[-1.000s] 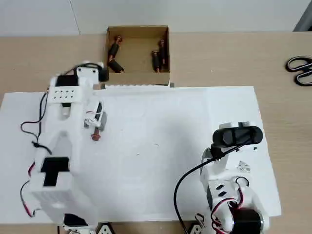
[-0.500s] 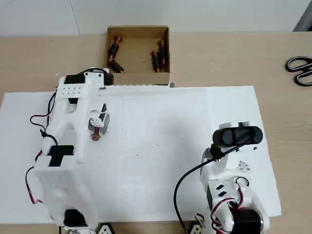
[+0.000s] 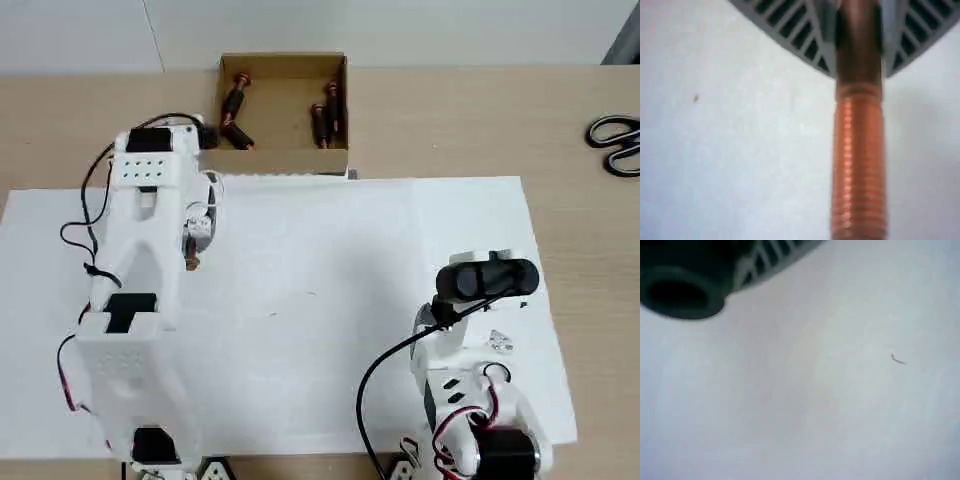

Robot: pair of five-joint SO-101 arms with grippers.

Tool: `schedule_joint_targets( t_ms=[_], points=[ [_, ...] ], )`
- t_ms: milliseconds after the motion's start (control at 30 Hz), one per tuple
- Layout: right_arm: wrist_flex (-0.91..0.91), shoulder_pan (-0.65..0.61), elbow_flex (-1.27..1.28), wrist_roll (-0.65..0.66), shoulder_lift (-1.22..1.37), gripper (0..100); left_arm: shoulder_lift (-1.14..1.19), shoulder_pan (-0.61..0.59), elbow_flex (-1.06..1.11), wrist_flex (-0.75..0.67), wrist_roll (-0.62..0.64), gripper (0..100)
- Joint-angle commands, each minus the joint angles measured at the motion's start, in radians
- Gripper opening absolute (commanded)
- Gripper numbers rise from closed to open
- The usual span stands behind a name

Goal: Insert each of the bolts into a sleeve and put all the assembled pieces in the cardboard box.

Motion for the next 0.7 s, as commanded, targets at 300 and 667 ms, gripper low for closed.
schedule_joint_targets(
  t_ms=[300,667],
  points=[
    [-0.004,0.01,-0.008,-0.017,-0.008,0.4,-0.27,-0.015,-0.028,0.028,0.451,1],
    [-0.004,0.01,-0.008,-0.017,-0.008,0.4,-0.264,-0.021,0.068,-0.031,1.562,1]
  ],
)
